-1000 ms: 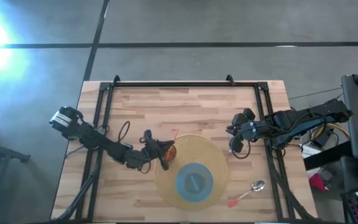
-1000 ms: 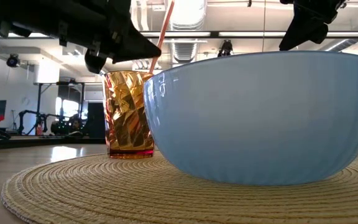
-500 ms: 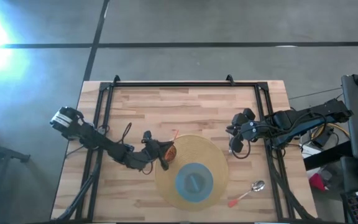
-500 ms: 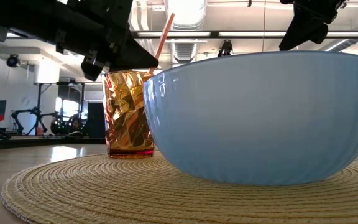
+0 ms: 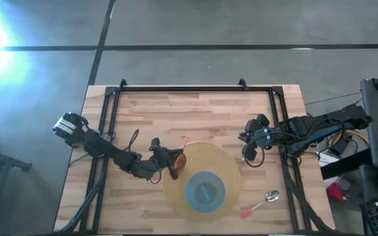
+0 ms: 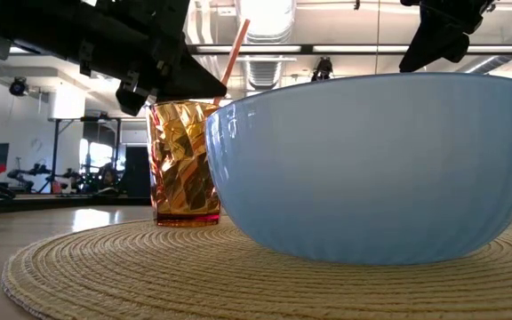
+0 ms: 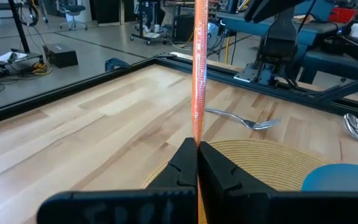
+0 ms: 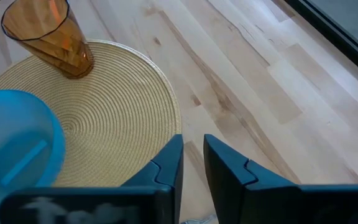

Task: Pick & Place Utensil
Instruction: Put the orange straw into the brown cup on the brown mat, then put the silver fork into the blue bowl on the brown mat

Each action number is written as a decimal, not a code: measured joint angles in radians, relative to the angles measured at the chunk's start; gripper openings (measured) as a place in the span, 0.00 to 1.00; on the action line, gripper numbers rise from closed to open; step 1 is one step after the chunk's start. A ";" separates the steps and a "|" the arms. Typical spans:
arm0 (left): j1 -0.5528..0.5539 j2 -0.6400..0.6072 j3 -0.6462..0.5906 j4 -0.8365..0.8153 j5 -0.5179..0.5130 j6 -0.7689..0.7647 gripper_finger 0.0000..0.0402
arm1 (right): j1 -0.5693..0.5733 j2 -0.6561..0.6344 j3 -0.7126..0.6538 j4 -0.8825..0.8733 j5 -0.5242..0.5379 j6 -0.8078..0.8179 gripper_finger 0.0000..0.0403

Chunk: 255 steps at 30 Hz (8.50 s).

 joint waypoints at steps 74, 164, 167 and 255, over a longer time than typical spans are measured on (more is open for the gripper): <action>-0.001 -0.454 0.001 -0.471 0.167 0.202 0.42 | -0.088 0.000 -0.288 -0.057 -0.182 0.597 0.34; -0.008 -0.453 0.001 -0.580 0.216 0.100 0.42 | -0.131 0.321 -0.291 0.124 -0.212 0.414 0.03; -0.008 -0.453 0.001 -0.583 0.215 0.092 0.42 | -0.082 0.279 -0.267 0.126 -0.215 0.414 0.03; -0.008 -0.502 0.001 -0.654 0.156 -0.012 0.42 | 0.241 0.819 -0.055 1.235 -0.090 -0.143 0.03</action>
